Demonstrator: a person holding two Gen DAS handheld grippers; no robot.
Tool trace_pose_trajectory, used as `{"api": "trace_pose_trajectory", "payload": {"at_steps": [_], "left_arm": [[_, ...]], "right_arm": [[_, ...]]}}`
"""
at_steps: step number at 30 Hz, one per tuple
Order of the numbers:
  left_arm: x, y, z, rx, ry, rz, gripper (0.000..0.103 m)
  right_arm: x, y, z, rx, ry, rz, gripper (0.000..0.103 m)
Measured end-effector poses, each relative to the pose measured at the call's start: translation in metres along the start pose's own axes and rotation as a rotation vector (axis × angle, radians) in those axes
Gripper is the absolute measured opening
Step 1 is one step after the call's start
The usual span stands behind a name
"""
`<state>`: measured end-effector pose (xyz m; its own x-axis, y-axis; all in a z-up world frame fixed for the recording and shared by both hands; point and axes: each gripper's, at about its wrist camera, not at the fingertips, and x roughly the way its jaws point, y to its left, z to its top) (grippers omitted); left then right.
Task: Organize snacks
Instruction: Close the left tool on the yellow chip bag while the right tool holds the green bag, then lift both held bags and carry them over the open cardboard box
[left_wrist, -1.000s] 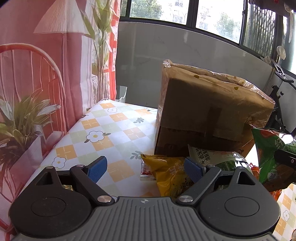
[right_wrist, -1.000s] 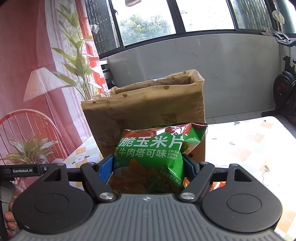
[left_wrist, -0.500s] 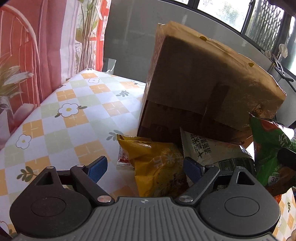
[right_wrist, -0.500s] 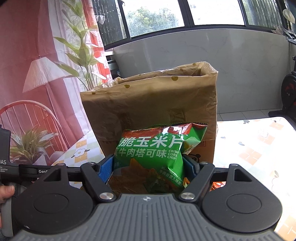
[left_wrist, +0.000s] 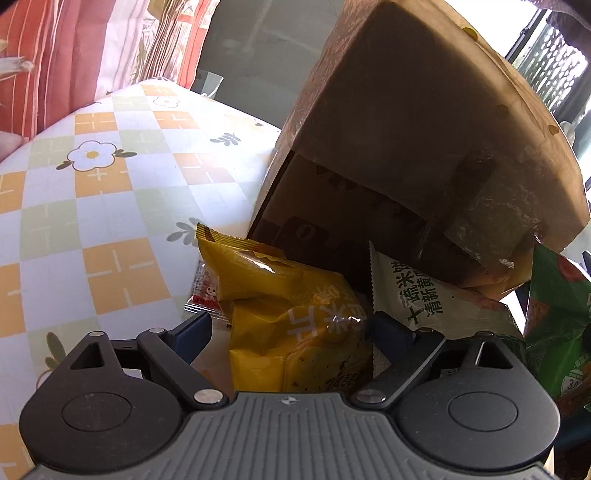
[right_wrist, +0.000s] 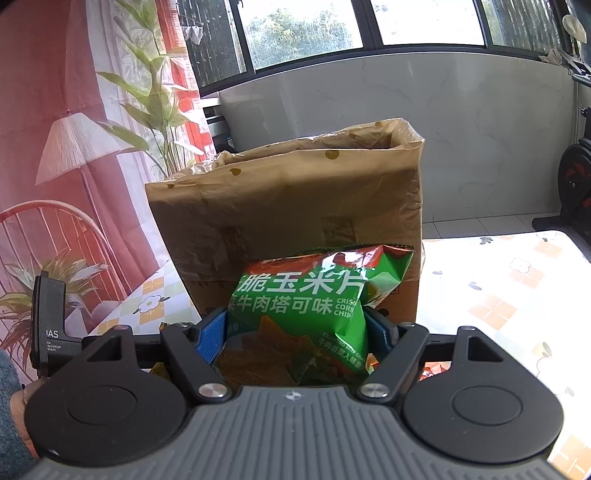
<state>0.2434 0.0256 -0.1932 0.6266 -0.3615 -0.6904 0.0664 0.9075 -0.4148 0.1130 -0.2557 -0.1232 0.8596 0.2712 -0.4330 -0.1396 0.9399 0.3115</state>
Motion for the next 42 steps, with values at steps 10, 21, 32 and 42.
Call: {"api": "trace_pose_trajectory", "payload": {"at_steps": [10, 21, 32, 42], "left_arm": [[-0.002, 0.003, -0.002, 0.071, -0.01, -0.078, 0.062], [-0.071, -0.012, 0.002, 0.228, -0.145, 0.071, 0.06], [-0.123, -0.027, 0.022, 0.279, -0.297, 0.078, 0.06], [-0.154, -0.064, 0.041, 0.39, -0.368, 0.045, 0.06]], "right_arm": [[-0.003, -0.001, 0.002, 0.019, 0.001, -0.003, 0.077], [-0.014, -0.005, 0.003, 0.031, -0.024, 0.006, 0.077], [-0.03, -0.009, 0.007, 0.014, -0.065, -0.003, 0.077], [-0.05, -0.009, 0.034, -0.016, -0.143, 0.003, 0.077]]}}
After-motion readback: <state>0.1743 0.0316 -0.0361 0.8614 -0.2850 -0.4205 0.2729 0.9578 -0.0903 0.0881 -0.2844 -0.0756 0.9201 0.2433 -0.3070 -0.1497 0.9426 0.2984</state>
